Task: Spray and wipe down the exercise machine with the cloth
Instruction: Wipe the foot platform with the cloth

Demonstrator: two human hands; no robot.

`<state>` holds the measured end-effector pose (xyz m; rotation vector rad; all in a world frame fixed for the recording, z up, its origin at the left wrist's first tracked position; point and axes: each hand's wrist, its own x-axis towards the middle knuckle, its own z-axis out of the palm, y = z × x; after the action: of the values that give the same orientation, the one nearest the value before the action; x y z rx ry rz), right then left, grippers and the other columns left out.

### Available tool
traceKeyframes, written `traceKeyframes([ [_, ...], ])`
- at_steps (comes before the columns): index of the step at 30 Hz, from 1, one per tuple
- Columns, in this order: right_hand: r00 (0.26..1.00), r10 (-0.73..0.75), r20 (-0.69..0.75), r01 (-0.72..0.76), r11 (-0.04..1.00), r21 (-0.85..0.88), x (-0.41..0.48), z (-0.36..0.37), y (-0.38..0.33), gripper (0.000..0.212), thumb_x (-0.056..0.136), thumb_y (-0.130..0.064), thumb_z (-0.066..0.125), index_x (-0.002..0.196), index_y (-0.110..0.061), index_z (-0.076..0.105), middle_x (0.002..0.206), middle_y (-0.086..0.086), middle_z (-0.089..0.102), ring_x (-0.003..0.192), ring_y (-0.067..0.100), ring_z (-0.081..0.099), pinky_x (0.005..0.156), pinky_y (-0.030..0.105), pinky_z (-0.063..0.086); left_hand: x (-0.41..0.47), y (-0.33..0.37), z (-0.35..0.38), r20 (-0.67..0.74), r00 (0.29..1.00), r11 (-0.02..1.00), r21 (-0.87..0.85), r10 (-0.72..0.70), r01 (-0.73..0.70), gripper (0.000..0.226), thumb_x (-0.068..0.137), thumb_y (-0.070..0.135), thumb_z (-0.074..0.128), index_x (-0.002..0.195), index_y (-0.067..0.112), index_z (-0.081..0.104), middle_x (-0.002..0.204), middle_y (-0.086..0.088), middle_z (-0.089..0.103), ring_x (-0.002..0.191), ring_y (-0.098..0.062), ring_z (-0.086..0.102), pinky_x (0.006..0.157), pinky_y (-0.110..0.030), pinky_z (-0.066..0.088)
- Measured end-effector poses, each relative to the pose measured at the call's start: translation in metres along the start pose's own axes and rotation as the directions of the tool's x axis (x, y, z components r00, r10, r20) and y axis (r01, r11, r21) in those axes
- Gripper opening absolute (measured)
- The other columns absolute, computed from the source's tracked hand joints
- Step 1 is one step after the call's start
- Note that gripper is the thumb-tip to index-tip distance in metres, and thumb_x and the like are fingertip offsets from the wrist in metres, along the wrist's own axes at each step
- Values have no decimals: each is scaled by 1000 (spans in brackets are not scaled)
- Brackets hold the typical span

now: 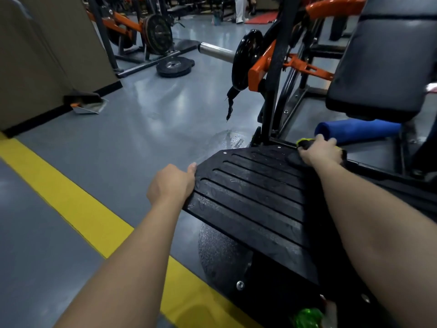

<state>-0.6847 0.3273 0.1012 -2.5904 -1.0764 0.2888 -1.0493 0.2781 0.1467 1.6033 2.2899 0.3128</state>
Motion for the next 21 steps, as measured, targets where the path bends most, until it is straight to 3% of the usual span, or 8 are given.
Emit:
traceKeyframes([
  [4, 1000, -8, -3, 8, 999, -31, -6, -10, 24, 65, 90, -57, 64, 137, -17, 45, 135, 22, 43, 125, 50, 50, 101, 50, 45, -1, 0, 0, 8, 1000, 999, -34, 29, -29, 64, 101, 64, 44, 119, 6, 65, 124, -19, 66, 114, -40, 62, 76, -38, 41],
  [11, 971, -236, 41, 238, 970, -54, -84, -29, 15, 61, 89, -58, 67, 135, -22, 50, 136, 16, 48, 122, 42, 55, 99, 43, 45, -6, 2, -11, 52, 998, 996, -85, 27, -23, 61, 102, 59, 48, 129, 6, 63, 134, -18, 64, 123, -39, 60, 93, -42, 48],
  [15, 937, -327, 120, 333, 943, -29, -156, -54, 13, 63, 88, -64, 66, 138, -29, 50, 137, 9, 50, 125, 36, 55, 99, 39, 44, -15, 0, -19, 45, 996, 991, -119, 72, -66, 54, 103, 54, 51, 125, 7, 65, 130, -18, 65, 120, -40, 61, 91, -41, 48],
  [18, 932, -345, 110, 349, 937, -16, -209, -74, 28, 61, 88, -64, 65, 136, -31, 51, 135, 6, 51, 123, 36, 57, 99, 39, 44, -24, -1, -24, -7, 979, 977, -60, 206, -206, 52, 103, 56, 48, 118, 10, 68, 119, -17, 68, 111, -39, 65, 85, -40, 49],
  [21, 940, -323, 110, 329, 944, -37, -246, -91, 50, 60, 87, -67, 64, 134, -33, 50, 132, 4, 51, 120, 36, 58, 98, 40, 44, -27, -3, -25, 100, 938, 938, 67, 332, -340, 60, 101, 67, 38, 122, 19, 67, 119, -13, 68, 112, -36, 64, 85, -40, 47],
])
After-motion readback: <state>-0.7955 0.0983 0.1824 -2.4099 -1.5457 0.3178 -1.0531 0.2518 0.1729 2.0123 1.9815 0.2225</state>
